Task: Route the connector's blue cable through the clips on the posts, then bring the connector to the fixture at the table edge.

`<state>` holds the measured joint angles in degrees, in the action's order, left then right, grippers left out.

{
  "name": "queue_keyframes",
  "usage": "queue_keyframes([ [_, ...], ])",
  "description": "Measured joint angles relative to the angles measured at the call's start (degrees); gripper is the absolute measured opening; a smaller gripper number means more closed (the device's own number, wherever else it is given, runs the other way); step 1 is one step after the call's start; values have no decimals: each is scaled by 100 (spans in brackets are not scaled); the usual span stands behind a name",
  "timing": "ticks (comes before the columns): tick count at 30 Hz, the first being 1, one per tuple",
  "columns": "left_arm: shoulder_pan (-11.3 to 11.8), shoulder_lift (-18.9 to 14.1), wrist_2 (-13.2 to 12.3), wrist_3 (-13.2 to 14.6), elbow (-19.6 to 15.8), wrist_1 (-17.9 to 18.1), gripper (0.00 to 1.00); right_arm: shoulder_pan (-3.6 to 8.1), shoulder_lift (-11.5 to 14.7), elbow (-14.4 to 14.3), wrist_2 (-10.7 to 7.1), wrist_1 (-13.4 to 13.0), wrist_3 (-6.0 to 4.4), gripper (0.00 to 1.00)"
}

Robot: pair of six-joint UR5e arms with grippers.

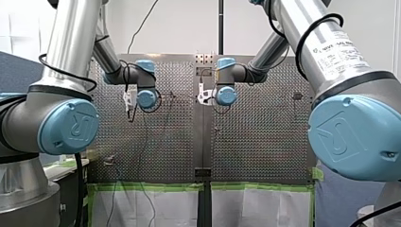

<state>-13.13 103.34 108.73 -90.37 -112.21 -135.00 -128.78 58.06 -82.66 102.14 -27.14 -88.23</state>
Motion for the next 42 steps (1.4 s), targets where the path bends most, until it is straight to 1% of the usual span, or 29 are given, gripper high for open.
queue_keyframes([
  [4,27,80,-35,-19,90,-24,0,9,0,0,0,4,2,12],
  [9,80,104,-134,-79,217,-61,0,38,0,0,0,0,-2,12],
  [14,129,115,-179,-106,283,-99,0,77,0,5,-29,0,-8,12],
  [19,162,272,-260,-93,374,-199,0,124,0,7,-56,2,-11,12],
  [22,164,381,-270,-77,409,-246,0,164,0,9,-60,9,-9,12],
  [28,202,427,-295,-116,520,-277,0,251,0,9,-96,17,-9,12],
  [37,277,434,-409,-155,605,-308,0,393,1,13,-222,-17,-21,12],
  [42,318,434,-526,-221,699,-372,0,464,0,28,-313,-35,-28,12],
])
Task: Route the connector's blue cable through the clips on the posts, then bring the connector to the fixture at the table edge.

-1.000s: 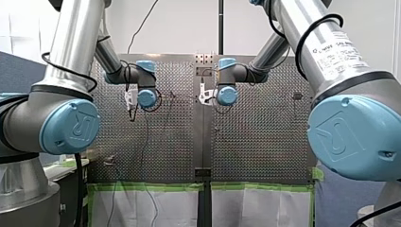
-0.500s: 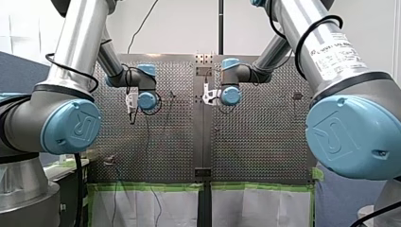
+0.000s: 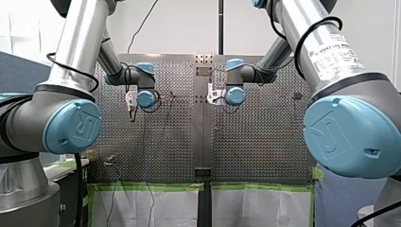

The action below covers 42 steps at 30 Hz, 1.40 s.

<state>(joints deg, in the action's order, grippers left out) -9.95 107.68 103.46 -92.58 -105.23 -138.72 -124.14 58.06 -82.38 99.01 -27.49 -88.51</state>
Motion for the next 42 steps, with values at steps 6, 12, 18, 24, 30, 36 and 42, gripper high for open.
queue_keyframes([
  [6,24,13,-55,-42,109,-103,0,87,0,65,-81,12,-8,12],
  [12,55,176,-89,-55,218,-213,0,175,-1,117,-100,19,-10,12],
  [18,82,258,-90,-58,271,-240,0,250,-1,137,-107,25,-10,12],
  [24,106,261,-79,-64,275,-266,0,269,-2,138,-109,31,-10,12],
  [30,108,258,-41,-53,276,-325,42,272,-1,138,-116,45,-10,12],
  [36,118,255,-209,-58,276,-417,76,274,-2,138,-125,57,-10,12],
  [42,124,200,-299,-38,276,-601,99,272,-2,138,-126,59,-6,12],
])
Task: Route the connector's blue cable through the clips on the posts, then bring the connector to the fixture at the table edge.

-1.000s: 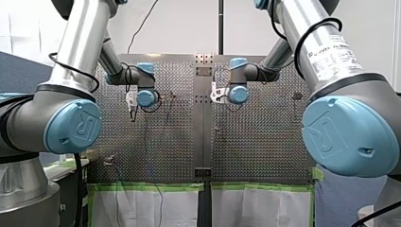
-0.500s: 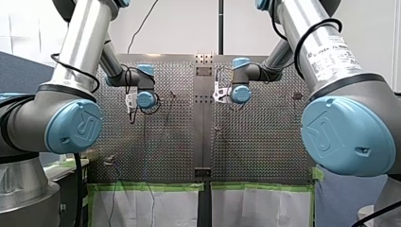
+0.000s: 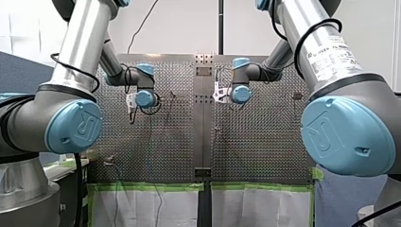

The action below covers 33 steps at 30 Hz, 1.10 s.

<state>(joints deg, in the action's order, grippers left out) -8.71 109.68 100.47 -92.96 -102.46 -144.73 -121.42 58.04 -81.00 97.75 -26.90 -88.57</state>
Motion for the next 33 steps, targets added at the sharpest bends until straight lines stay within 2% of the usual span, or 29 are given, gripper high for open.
queue_keyframes([
  [7,-14,-211,106,-41,-52,-356,99,0,1,0,0,11,0,12],
  [12,-73,-396,-58,-164,-249,-513,99,-1,0,0,1,27,-4,12],
  [24,-158,-621,-620,-730,-683,-220,99,0,0,0,1,106,20,12],
  [33,-203,-991,-704,-1059,-1054,-26,99,-19,-1,0,8,101,8,12],
])
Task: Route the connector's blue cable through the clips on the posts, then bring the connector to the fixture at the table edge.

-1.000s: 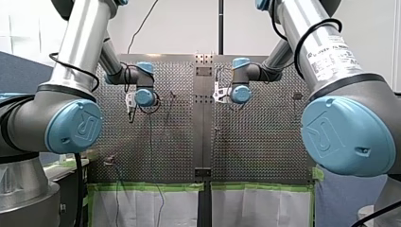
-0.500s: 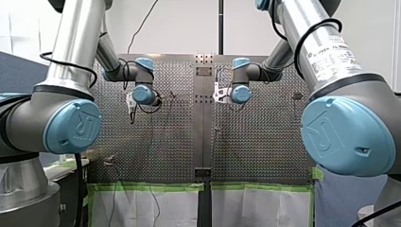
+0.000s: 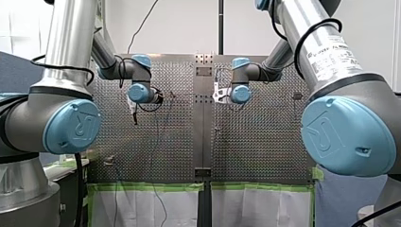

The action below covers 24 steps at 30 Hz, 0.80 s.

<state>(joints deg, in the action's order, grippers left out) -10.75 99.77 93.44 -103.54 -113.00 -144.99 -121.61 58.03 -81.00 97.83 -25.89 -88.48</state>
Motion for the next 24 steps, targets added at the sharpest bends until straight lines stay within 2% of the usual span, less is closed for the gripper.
queue_keyframes([
  [6,-58,-80,-25,-222,-317,171,99,-7,1,0,0,30,10,12],
  [11,-116,-85,-172,-272,-519,193,99,-15,2,0,1,60,13,12],
  [17,-133,-122,-324,-314,-574,198,99,-29,0,0,0,83,14,12],
  [24,-139,-406,-352,-449,-574,188,99,-33,0,0,0,100,15,12],
])
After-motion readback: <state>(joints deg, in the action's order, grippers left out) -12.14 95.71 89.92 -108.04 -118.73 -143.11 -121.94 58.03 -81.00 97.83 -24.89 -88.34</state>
